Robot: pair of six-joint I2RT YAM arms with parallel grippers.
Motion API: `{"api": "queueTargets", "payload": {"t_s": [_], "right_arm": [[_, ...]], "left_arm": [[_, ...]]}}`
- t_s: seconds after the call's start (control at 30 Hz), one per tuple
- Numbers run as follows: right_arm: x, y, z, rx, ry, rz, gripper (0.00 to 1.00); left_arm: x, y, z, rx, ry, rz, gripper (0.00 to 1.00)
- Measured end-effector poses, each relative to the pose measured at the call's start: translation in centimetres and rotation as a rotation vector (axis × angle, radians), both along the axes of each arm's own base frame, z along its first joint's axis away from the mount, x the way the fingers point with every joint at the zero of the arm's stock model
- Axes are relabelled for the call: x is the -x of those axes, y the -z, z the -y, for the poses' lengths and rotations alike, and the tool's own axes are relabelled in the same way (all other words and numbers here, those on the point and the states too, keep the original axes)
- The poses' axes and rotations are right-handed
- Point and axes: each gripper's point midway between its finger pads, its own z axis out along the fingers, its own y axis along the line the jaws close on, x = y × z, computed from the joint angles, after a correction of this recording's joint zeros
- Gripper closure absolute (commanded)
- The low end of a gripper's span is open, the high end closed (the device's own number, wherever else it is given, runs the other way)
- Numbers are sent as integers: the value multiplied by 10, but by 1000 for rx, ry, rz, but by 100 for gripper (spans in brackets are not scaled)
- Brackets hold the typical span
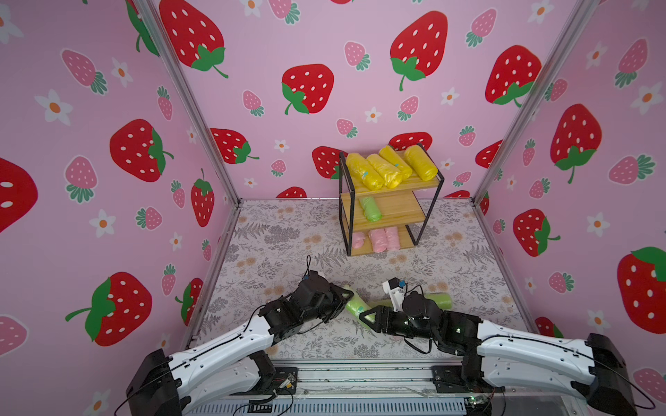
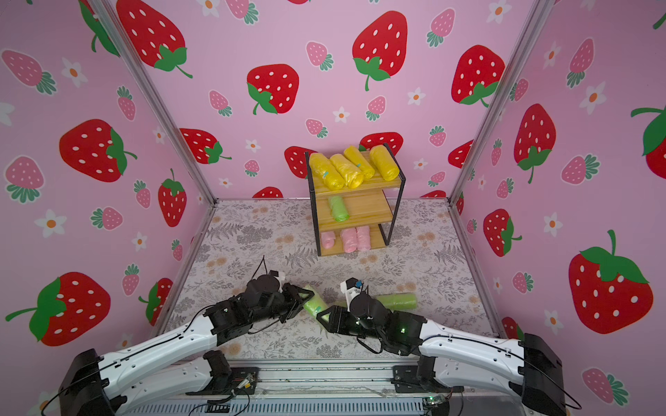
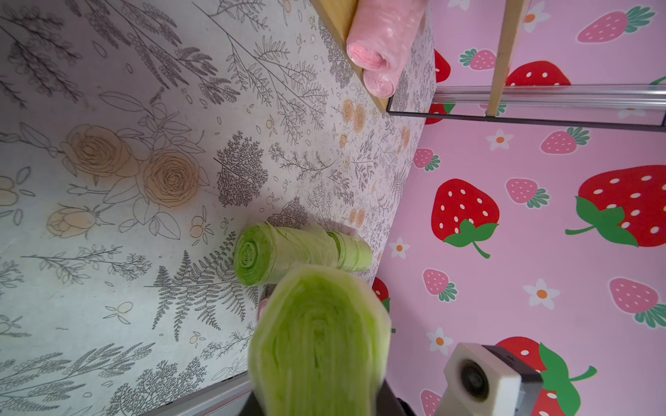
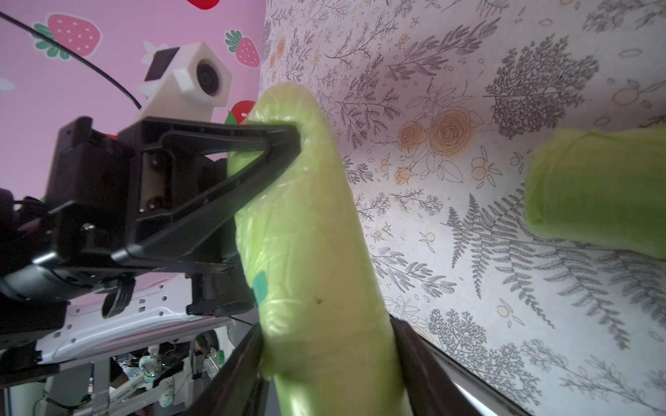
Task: Sort the rolls of trash bags by color and place them on the shelf
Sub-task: Pick up the roll of trash bags from the center of the board, then place the roll of trash bags on the shelf.
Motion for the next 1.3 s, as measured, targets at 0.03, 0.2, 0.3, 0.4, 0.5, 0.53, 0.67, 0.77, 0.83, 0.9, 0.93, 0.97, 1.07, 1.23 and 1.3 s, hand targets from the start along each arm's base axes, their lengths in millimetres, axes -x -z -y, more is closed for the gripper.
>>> {"api": "queueTargets", "payload": {"t_s": [0.03, 0.2, 0.3, 0.4, 0.5, 0.53, 0.67, 0.77, 0.83, 0.9, 0.93, 0.97, 1.07, 1.23, 1.3], "right_arm": [[0, -1, -1, -5, 0, -2, 71], [2, -2, 1, -26, 8, -3, 100], [-1, -6, 10, -43, 43, 9, 100], [-13, -15, 24, -79, 101, 29, 100], [-36, -26, 41, -120, 181, 38, 100], [-43, -28, 47, -130, 205, 36, 100], [-96, -39, 85, -167, 394, 39, 100], [-132, -48, 105, -192, 489, 25, 100], [-155, -55, 110, -220, 525, 12, 100], [-180, -62, 110, -255, 543, 1, 100], [-191, -66, 109, -270, 548, -2, 100], [-203, -69, 108, -284, 554, -5, 100], [-230, -84, 102, -312, 552, 4, 100], [-272, -114, 92, -379, 546, 61, 100], [-291, -119, 89, -404, 554, 68, 100]], "left_arm": [[0, 1, -1, -4, -2, -2, 100], [1, 1, -2, -10, 3, 1, 43], [2, 0, -2, -24, 16, 3, 1], [2, -6, -1, -34, 26, 15, 0], [-1, -17, 0, -37, 33, 44, 0], [-2, -21, 1, -37, 36, 53, 0], [0, -24, -4, -57, 41, 66, 0], [2, -21, -8, -75, 41, 61, 0], [2, -20, -8, -78, 40, 58, 0], [3, -20, -8, -79, 41, 56, 0], [3, -20, -8, -79, 41, 56, 1], [3, -20, -8, -79, 41, 56, 1], [3, -19, -8, -80, 42, 55, 1], [4, -18, -8, -83, 49, 48, 1], [6, -16, -7, -84, 60, 40, 1]]}}
